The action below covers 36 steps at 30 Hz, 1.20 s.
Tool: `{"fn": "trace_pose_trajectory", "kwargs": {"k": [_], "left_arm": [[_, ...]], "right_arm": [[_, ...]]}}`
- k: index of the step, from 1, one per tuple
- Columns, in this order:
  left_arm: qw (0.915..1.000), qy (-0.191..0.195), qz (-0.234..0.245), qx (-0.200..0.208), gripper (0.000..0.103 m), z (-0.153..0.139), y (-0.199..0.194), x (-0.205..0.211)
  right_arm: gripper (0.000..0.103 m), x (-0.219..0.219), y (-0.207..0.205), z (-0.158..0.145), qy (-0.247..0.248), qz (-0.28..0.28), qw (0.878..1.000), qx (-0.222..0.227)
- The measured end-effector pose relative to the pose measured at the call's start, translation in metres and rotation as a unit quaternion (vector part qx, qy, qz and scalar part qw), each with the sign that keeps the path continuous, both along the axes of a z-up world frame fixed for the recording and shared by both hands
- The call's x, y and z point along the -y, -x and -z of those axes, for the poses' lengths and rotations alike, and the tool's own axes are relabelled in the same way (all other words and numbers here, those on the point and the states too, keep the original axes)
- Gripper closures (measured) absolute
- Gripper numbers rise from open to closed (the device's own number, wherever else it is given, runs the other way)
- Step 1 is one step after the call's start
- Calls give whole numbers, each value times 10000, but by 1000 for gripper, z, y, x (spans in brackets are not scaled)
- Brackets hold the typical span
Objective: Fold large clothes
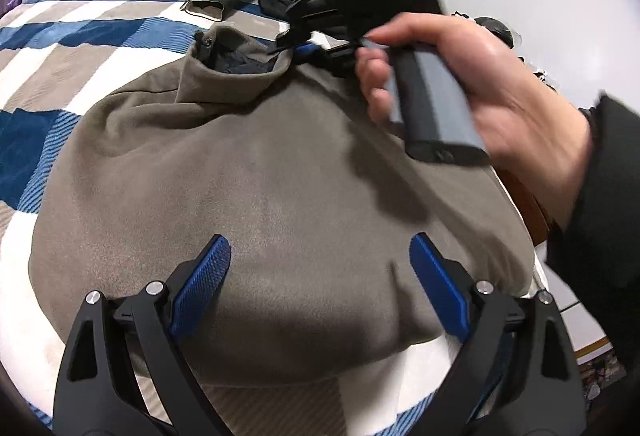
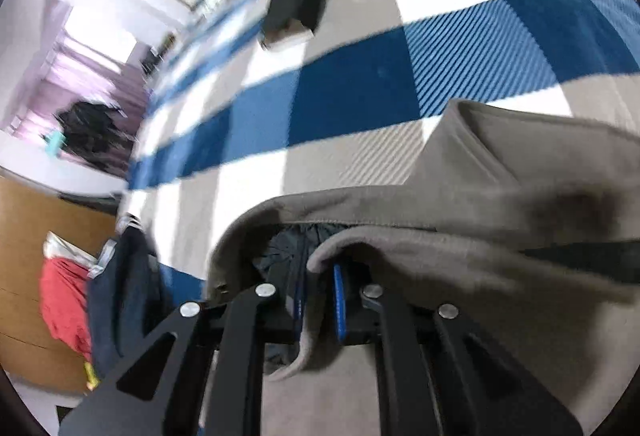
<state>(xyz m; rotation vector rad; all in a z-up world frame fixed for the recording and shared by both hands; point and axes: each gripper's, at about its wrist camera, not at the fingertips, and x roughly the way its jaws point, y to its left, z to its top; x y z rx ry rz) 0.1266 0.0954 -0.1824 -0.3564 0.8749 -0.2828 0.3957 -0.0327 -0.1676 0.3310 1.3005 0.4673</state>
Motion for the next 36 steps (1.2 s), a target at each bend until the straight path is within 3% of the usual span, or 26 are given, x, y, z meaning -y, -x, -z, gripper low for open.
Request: {"fn": "trace_pose_trajectory", "kwargs": {"k": [5,7,9,11,13,19,23,26,28,31,33,36], "left_arm": [[10000,-13,13,-55,14,2,-3,-3],[10000,3,4,-59,14,4,-4,-3],[10000,-32,15,-70,14,5,-4,-2],[10000,-52,21,-71,14,5,-6,-2],[10000,-45,11,-78,14,6,-6,-2],[10000,-67,24,24,14,6,-5,-1],[9997,226,-41,96,11,4,-6,-7],[9998,206,-11,73,11,4,-6,-7],[10000,9,68,54,11,6,-6,-3],[9996,-249,152,23,11,8,-9,2],[9992,-320,208,-135,11,16,-14,4],[9997,-47,136,-219,11,24,-16,-1]], "right_arm": [[91,-5,-6,44,431,-16,9982,-427],[90,-5,-8,54,404,31,9979,-510],[80,-1,-10,49,106,86,9974,-712],[28,2,-13,37,-498,67,9948,-881],[18,3,-11,6,-538,6,9971,-544],[9,37,29,-68,-1145,-382,9927,-23],[7,82,84,-81,-1456,-431,9881,248],[7,117,129,-61,-1262,-193,9916,202],[7,139,161,-43,-906,-86,9956,210],[5,162,190,-25,-808,155,9965,178],[5,169,193,-10,-971,322,9947,100],[5,165,185,18,-843,538,9950,-62]]}}
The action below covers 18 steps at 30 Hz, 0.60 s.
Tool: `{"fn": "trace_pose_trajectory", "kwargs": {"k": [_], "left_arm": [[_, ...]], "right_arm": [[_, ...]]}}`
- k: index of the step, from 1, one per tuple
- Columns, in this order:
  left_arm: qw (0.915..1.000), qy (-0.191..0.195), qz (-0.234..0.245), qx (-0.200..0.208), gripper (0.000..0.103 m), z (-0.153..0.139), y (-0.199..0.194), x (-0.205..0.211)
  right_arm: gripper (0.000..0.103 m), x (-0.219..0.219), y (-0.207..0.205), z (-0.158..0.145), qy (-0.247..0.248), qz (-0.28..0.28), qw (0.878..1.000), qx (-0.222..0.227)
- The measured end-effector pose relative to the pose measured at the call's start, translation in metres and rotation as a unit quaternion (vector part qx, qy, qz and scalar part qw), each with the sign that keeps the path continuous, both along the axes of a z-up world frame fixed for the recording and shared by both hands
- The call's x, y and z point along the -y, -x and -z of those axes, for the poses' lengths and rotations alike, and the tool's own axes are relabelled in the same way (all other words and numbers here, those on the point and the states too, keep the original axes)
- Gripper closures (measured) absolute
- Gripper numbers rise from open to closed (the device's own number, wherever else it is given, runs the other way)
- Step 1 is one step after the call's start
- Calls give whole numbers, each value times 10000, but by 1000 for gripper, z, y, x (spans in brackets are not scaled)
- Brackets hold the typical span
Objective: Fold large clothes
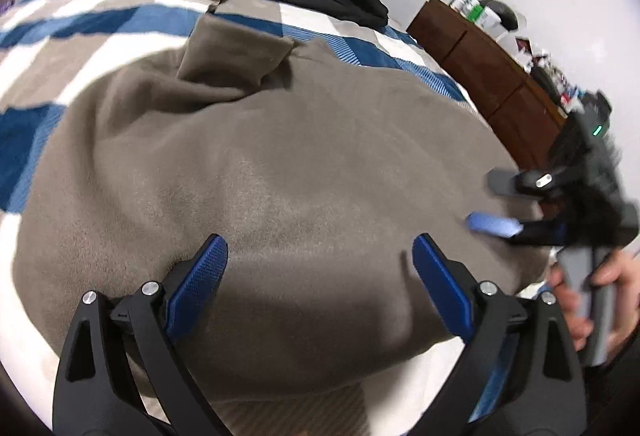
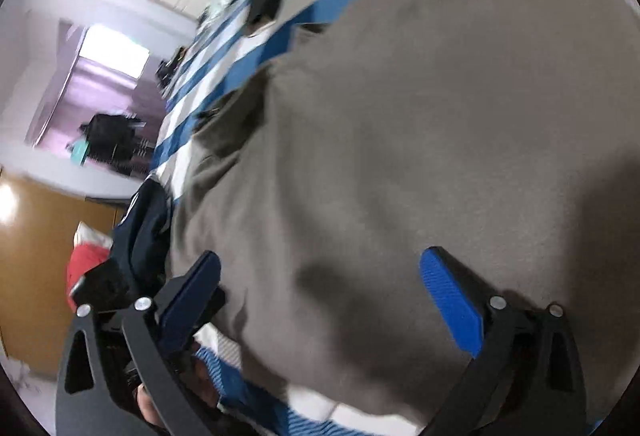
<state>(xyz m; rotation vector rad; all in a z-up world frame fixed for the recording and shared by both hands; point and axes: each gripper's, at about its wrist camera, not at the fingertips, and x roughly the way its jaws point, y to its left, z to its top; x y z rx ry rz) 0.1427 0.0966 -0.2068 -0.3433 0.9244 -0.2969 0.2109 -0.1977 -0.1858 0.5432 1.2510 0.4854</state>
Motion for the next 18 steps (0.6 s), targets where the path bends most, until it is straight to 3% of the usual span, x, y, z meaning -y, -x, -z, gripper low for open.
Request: {"fn": "trace_pose_trajectory", "kwargs": {"k": [5,6,9,11,14,18], "left_arm": [[9996,269,32,-46,11,6,-5,-7],[9997,228,47,-21,7,5,-4,-5],[9998,54,31,169,7,-3,1,7],[9986,239,238,413,7,-11,4,18],[9911,869,728,692,7,-21,12,44],[9742,1228,1626,966,7,-26,23,90]], "right_arm": [[4,-7,-7,13,142,8,9998,137],[4,-5,-4,10,51,38,9999,147],[5,14,23,-15,-312,76,9986,425],[5,41,57,-36,-489,253,9949,849],[5,83,115,-45,-702,770,9867,1244],[5,135,179,-28,-696,1696,9739,1338]]}}
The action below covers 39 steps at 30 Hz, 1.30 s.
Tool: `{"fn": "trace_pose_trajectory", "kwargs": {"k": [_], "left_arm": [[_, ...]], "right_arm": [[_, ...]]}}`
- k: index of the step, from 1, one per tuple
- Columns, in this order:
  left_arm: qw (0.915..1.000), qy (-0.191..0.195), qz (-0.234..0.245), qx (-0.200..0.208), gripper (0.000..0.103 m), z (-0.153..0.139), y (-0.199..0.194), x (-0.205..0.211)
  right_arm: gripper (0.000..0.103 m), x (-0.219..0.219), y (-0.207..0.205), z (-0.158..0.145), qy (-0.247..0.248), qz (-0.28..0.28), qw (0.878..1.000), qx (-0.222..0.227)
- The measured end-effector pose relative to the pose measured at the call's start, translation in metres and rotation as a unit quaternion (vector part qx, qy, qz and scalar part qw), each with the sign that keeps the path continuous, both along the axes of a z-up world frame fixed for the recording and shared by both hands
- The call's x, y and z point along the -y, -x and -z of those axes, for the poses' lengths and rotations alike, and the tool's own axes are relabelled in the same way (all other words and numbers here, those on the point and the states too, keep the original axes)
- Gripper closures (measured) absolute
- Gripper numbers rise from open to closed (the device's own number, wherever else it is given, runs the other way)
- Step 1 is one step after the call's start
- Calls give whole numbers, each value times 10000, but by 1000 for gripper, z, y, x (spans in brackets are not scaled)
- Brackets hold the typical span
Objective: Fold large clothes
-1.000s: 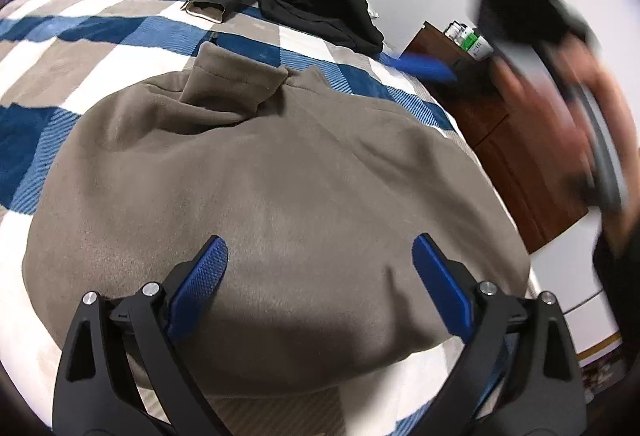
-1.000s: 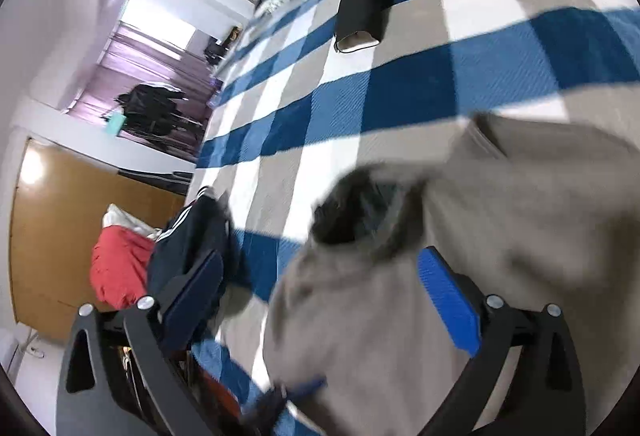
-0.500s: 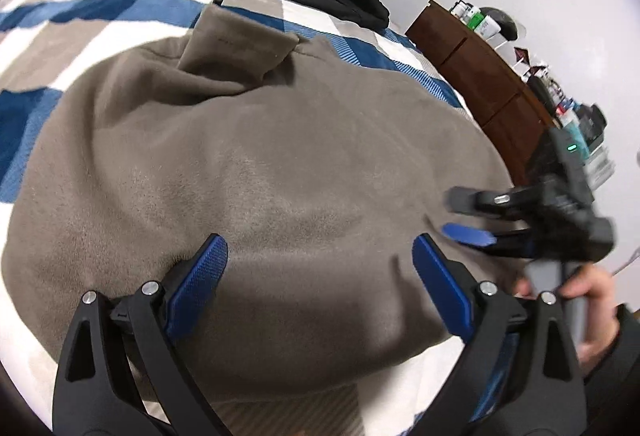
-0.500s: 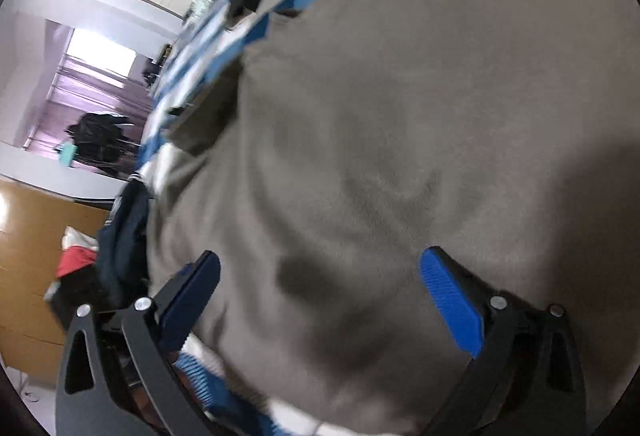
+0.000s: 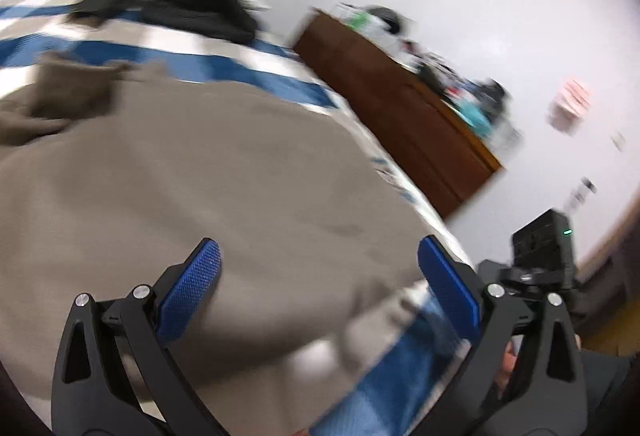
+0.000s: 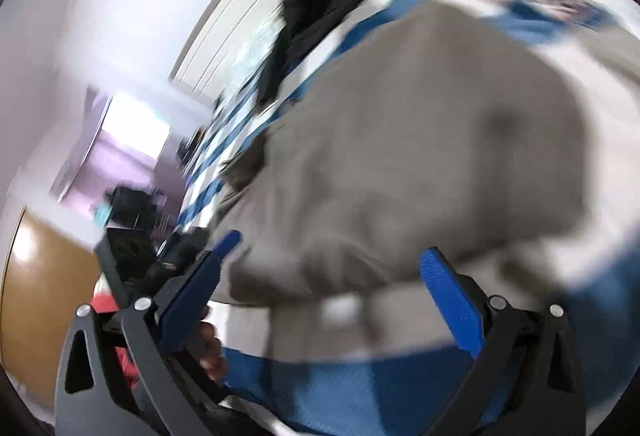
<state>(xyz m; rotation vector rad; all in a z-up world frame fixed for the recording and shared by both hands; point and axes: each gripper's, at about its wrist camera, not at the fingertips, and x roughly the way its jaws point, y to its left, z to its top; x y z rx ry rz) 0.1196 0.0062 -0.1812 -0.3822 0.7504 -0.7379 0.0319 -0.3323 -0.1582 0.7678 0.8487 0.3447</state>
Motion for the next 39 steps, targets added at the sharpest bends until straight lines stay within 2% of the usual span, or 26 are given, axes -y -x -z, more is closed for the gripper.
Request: {"fn": "trace_pose_trajectory", "kwargs": {"k": [1,3,4,6,10,13,17,21,22,24,25,26,31,34,36,39], "left_arm": [[9997,31,250,30,7,3,3,14],[9991,-51,430,14,7,11,4,31],[9991,-194,369,51,7,15,4,36],[9993,-237,306,7,7,23,1,38],[9986,181,189,-457,7,35,-12,26],[9966,419,158,-692,7,43,-14,18],[9950,426,196,-886,7,52,-15,18],[9930,460,233,-1067,7,62,-17,17],[9927,489,229,-1083,7,62,-18,17],[9923,512,244,-1099,7,60,-18,16],[9921,547,242,-1106,7,58,-18,14],[9916,604,232,-1121,7,56,-17,11],[9910,447,-55,-1262,7,36,-16,-20],[9933,169,-357,-1087,7,15,-8,-49],[9945,61,-479,-925,7,2,-2,-70],[9938,-75,-647,-901,7,-5,4,-104]], "right_arm": [[5,14,11,12,-188,241,9995,-72],[5,25,12,34,-520,395,9972,-357],[5,25,11,41,-621,427,9963,-419],[5,24,3,49,-857,480,9944,-383],[5,18,-23,58,-1172,565,9909,-339],[5,13,-45,66,-1132,638,9905,-449],[4,12,-67,69,-1009,923,9891,-550],[4,14,-91,71,-976,1264,9833,-869],[4,14,-97,69,-917,1328,9823,-948],[14,12,-105,59,-622,1370,9838,-973],[36,10,-107,50,-330,1374,9859,-900],[49,5,-110,38,-3,1236,9892,-783],[63,-12,-119,-1,803,768,9928,-449],[68,-33,-120,-32,1323,506,9898,-136],[69,-47,-120,-51,1364,332,9901,71],[70,-81,-130,-88,1430,-38,9883,525]]}}
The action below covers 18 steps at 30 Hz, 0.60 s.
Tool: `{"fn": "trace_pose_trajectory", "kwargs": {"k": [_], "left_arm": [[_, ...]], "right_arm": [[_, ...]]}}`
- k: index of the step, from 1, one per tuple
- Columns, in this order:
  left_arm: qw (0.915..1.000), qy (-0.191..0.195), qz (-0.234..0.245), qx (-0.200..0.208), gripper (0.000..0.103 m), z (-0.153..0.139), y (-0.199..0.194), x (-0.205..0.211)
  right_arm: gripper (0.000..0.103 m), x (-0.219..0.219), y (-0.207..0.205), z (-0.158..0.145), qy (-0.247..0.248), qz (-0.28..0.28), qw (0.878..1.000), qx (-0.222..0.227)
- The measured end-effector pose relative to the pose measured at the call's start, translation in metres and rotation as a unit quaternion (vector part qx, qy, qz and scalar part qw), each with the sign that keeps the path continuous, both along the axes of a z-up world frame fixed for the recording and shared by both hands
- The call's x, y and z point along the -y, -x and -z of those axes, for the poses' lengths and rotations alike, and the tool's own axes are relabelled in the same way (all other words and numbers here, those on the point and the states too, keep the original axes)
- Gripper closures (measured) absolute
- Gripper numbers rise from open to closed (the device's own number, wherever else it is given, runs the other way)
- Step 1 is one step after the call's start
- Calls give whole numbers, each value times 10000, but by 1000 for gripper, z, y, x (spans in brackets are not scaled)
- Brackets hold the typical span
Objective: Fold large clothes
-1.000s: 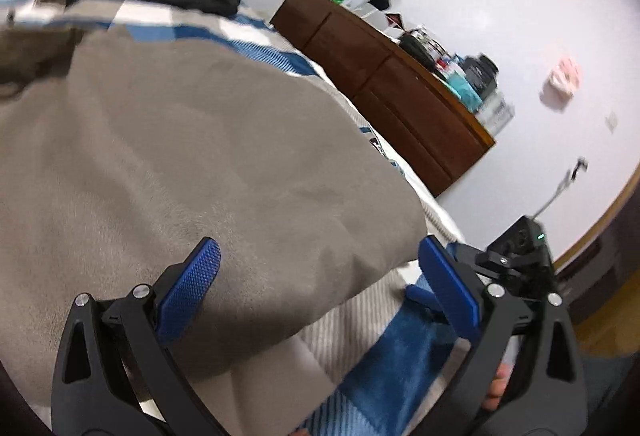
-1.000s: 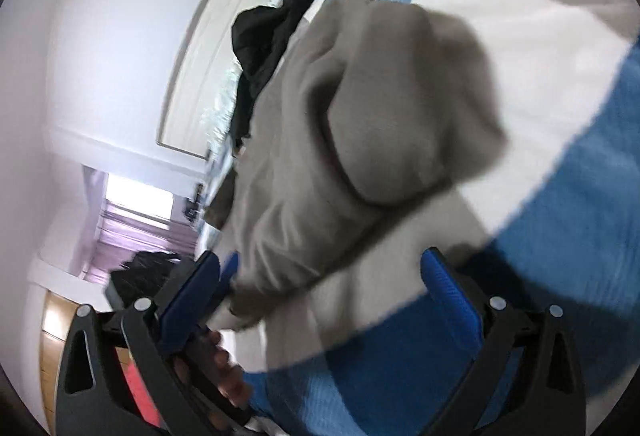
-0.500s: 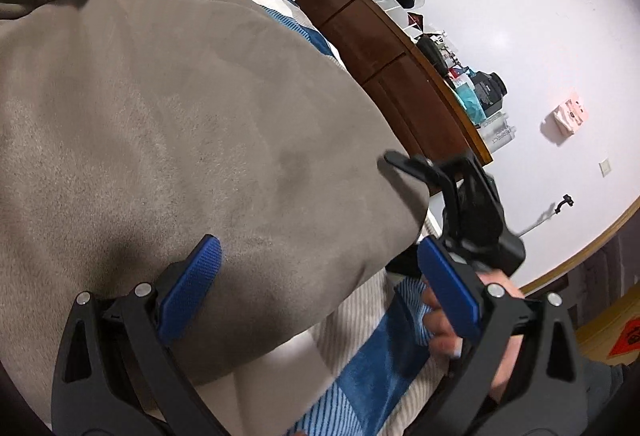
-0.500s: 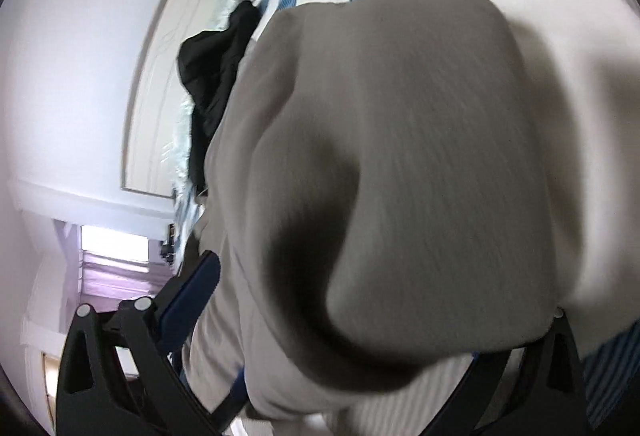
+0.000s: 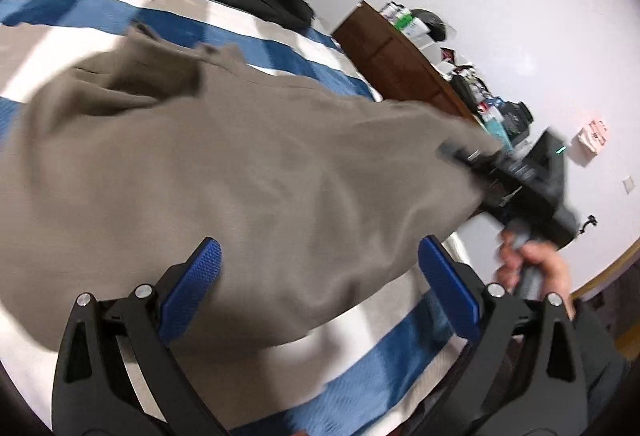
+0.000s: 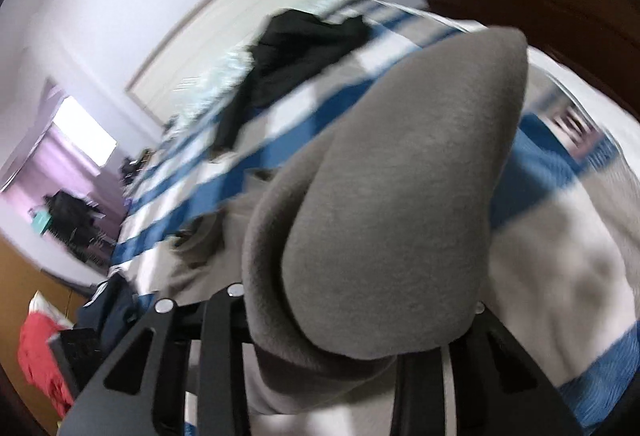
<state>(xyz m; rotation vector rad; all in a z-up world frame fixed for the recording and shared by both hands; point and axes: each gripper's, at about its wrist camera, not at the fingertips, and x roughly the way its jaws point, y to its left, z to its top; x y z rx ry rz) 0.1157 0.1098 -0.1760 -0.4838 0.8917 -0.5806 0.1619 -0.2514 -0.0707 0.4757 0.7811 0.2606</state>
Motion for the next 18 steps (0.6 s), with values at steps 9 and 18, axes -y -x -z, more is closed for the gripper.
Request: {"fn": "trace_pose_trajectory", "kwargs": {"k": [9,18], "left_arm": [[9923,881,-435,-755,7,43,-5,-67],[9853,43,-1710,-11,7,-8,42,-172]], "right_arm": [[72,-132,-19,-52,833,-1468,9847,435],[72,-254,14,-33,1798,-3011,9355,428]]}}
